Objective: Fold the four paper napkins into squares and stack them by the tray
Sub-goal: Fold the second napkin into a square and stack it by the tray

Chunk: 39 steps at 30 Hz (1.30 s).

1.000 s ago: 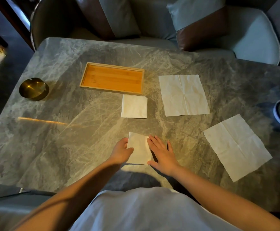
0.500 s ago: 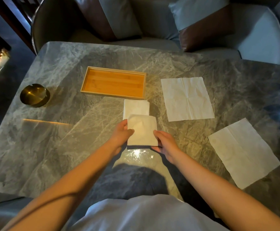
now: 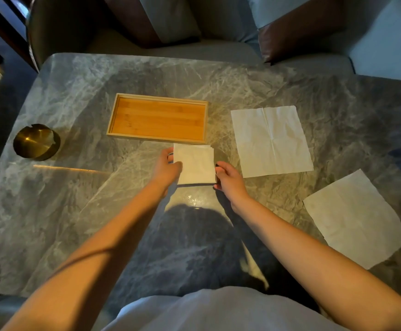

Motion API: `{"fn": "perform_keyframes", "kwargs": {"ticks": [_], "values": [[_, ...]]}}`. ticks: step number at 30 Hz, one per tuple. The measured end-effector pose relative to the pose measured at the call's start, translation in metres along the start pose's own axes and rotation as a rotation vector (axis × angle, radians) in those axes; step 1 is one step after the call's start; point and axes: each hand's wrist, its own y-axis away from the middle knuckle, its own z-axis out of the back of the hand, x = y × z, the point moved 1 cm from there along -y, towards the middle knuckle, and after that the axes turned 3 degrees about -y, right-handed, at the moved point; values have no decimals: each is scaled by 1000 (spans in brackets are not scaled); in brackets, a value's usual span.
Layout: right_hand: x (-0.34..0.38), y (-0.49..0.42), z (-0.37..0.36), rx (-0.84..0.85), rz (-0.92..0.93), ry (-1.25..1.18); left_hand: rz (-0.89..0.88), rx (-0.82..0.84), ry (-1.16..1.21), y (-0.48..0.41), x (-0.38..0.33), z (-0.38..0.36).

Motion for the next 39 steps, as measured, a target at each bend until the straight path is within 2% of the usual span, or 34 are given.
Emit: {"fn": "perform_keyframes", "kwargs": {"ticks": [5, 12, 17, 23, 26, 28, 30, 35, 39], "values": [[3, -1, -6, -20, 87, -24, -98, -41, -38, -6, -4, -4], [-9, 1, -5, -45, 201, 112, -103, -41, -140, -14, 6, -10], [-16, 3, -4, -49, 250, 208, -177, -64, -213, -8, 12, -14], [-18, 3, -1, -19, 277, 333, -156, -46, -216, -4, 21, -12], [-22, 5, -1, 57, 297, 491, -185, -66, -225, 3, 23, -12], [-27, 7, -1, 109, 318, 631, -209, -127, -338, 8, 26, -13], [-29, 9, -1, 126, 361, 722, -225, -187, -553, 14, 33, -14], [-30, 9, 0, 169, 379, 944, -249, -72, -897, 29, 58, -18], [-26, 11, 1, 177, 356, 1009, -218, -50, -1002, 30, 59, -18]]}}
